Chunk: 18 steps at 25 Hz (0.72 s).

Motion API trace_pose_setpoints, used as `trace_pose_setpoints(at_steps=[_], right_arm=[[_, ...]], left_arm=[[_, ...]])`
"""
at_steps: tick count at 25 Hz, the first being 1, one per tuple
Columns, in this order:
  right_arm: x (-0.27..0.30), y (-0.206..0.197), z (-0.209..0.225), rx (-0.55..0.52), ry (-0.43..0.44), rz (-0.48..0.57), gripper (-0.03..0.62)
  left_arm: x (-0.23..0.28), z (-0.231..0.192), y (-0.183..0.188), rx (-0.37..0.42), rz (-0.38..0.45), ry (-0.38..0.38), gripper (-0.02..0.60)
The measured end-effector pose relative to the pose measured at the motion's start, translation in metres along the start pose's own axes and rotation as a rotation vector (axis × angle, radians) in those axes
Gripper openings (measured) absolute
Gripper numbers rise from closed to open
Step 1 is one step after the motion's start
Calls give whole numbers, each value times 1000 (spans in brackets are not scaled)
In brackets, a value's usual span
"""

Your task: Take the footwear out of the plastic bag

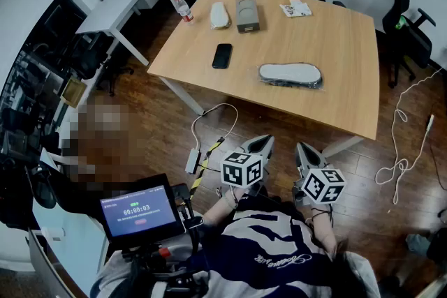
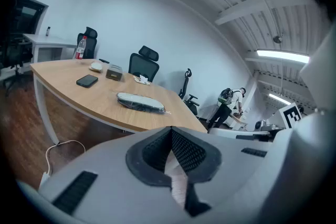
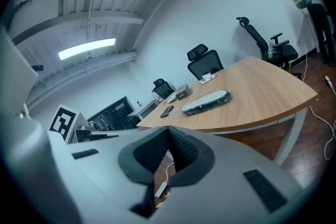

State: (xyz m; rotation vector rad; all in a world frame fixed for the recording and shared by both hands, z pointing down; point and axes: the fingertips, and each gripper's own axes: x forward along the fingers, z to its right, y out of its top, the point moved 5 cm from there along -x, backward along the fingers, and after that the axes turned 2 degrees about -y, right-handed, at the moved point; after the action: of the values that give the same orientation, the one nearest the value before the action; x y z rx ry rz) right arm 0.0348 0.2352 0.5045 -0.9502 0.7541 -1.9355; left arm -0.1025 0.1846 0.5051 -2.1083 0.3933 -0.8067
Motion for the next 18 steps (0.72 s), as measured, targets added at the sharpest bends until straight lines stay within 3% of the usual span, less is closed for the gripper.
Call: trace_pose_setpoints(at_steps=[11,18], right_arm=[[8,4,16,9,-11,-21,-8],[68,30,57,16,-50,-28,-8]], left_arm=[[3,-16,4,-53,-2,45,3],[65,-67,34,-74,-20,46,3]])
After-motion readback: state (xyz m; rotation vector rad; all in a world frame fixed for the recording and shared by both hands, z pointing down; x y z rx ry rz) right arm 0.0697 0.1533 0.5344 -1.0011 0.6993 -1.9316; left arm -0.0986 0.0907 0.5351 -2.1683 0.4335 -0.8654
